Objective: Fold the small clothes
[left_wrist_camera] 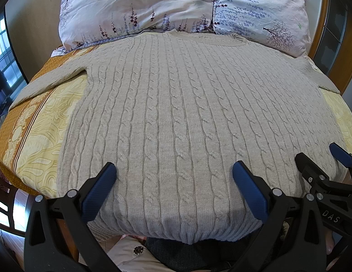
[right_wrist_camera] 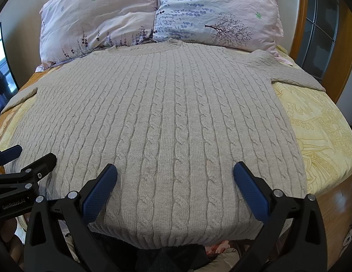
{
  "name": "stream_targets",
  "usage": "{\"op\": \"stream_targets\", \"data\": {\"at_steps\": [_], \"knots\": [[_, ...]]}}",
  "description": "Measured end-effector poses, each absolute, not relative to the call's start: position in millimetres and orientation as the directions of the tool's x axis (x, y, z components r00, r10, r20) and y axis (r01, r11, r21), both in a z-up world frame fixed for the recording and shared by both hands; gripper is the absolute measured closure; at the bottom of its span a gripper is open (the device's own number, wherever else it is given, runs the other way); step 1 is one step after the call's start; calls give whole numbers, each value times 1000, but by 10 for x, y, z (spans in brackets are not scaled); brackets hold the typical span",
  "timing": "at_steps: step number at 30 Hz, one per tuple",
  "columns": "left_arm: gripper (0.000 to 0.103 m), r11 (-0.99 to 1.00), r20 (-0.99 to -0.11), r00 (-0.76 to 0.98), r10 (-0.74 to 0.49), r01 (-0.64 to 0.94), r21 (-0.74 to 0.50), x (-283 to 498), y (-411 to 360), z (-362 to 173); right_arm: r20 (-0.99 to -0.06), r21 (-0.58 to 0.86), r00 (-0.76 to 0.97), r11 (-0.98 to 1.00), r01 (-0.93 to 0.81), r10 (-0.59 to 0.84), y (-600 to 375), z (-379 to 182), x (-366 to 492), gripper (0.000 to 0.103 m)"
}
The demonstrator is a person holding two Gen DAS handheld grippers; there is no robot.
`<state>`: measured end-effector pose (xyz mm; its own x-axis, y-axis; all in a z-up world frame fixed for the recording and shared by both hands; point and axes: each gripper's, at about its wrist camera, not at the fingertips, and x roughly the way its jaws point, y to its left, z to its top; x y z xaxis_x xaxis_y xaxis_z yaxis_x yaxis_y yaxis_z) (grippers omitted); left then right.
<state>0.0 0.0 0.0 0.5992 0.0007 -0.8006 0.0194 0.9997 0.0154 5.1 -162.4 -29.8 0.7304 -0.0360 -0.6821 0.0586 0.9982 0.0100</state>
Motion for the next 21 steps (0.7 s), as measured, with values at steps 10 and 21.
{"op": "stream_targets", "data": {"at_steps": [10, 21], "knots": [[2, 1000, -801, 599, 1, 19, 15, 0, 0, 0, -682, 10, 731, 998, 59, -36, -1624, -303, 54, 1], [2, 1000, -801, 599, 1, 19, 15, 0, 0, 0, -683, 10, 730, 998, 59, -37, -1629, -306, 50, 1]]}}
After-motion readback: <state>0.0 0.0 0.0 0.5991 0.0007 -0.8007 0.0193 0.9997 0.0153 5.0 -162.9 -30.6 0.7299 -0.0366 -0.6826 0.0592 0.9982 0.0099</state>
